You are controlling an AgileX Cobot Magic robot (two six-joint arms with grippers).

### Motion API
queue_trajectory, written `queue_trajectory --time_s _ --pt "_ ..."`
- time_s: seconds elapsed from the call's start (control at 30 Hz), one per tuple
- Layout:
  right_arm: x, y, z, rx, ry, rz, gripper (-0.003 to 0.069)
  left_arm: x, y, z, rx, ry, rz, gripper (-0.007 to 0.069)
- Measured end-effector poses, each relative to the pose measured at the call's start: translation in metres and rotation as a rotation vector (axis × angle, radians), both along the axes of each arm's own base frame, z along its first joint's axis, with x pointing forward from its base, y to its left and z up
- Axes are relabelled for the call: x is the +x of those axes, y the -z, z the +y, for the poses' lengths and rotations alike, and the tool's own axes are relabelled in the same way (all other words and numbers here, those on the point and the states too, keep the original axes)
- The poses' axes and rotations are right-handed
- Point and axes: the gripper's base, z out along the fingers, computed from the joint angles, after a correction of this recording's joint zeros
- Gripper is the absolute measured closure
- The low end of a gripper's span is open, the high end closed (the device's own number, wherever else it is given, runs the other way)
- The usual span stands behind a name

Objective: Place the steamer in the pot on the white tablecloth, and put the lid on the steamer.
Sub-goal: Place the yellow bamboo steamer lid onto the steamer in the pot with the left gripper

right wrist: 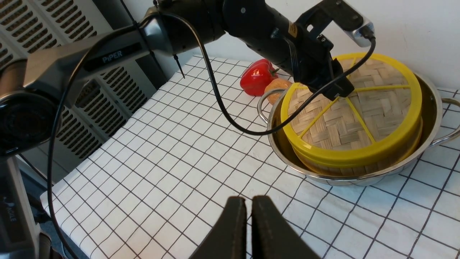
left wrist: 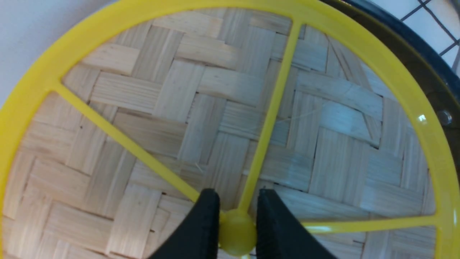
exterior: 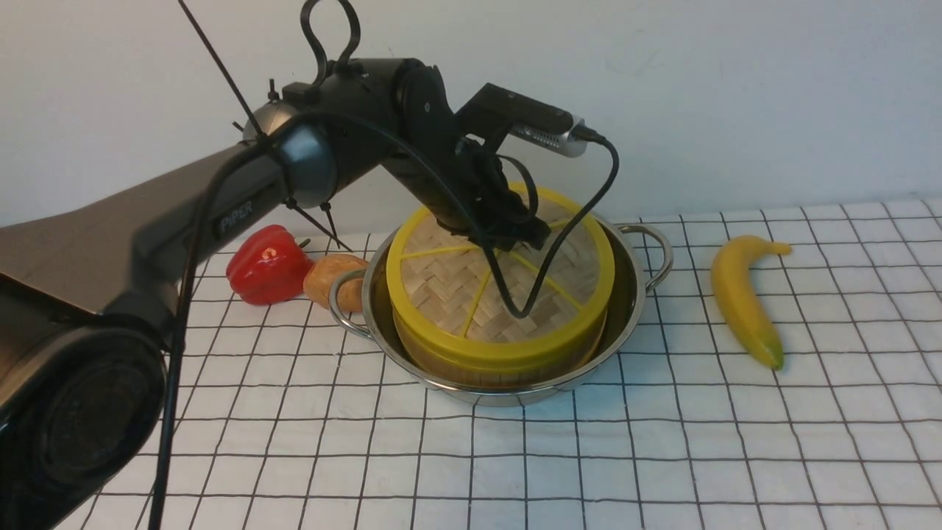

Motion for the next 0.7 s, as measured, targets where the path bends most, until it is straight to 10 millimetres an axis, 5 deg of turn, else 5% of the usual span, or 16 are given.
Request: queue_trajectory --time_s 0.7 --pt "-0.0001 -0.0001 0.0001 0.001 -0.002 -0.001 0.0608 0.001 0.0032 -0.0006 -0.001 -0.006 0.008 0.0501"
